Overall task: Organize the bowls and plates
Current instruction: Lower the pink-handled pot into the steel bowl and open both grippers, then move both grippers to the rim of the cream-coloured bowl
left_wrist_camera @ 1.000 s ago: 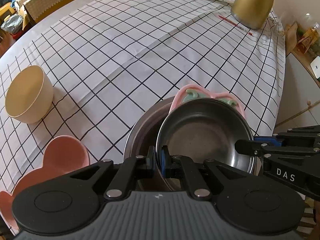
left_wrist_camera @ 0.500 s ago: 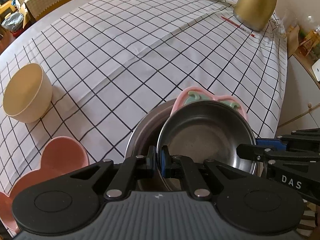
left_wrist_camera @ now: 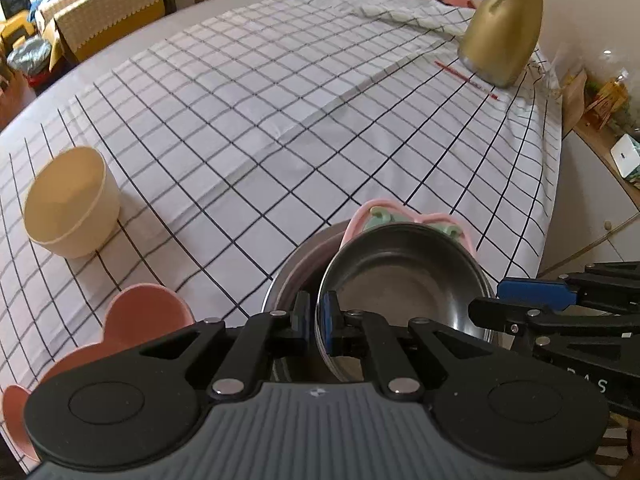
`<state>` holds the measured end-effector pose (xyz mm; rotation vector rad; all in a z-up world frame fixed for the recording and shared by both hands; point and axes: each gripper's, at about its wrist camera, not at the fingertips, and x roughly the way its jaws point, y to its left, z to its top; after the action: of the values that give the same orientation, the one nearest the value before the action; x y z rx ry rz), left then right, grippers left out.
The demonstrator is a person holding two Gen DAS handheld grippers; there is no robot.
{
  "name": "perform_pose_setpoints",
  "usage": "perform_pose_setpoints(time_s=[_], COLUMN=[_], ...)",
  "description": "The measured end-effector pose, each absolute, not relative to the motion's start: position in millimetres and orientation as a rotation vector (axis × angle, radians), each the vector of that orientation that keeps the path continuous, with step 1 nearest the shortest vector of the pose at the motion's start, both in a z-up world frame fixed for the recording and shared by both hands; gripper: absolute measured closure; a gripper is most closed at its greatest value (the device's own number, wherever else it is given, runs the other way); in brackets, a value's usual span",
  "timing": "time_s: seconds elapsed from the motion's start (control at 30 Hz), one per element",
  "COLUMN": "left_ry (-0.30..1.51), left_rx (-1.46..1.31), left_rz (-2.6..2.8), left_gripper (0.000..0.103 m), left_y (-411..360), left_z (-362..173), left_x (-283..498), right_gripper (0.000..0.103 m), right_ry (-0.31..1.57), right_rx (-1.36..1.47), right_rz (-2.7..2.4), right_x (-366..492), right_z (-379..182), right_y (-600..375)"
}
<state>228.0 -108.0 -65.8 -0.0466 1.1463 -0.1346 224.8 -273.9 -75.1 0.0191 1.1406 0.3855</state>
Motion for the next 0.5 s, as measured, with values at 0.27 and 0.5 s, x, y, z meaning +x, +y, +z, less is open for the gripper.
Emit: perform_pose_setpoints(time_s=[0.27, 0.5], left_ry=[1.075, 1.023], left_rx=[-0.052, -0.067], left_rz=[-0.169, -0.173], left_gripper=[0.096, 0.083], left_y=[-102, -89], left_z=[-44, -27], left_x=[212, 197], right_gripper=[0.068, 0.052], right_ry=[1.097, 1.044], right_rx=[0.024, 0.012], right_rz=[0.392, 0.415], right_x=[213, 201], right_z=[-57, -38], right_y=[-269, -258])
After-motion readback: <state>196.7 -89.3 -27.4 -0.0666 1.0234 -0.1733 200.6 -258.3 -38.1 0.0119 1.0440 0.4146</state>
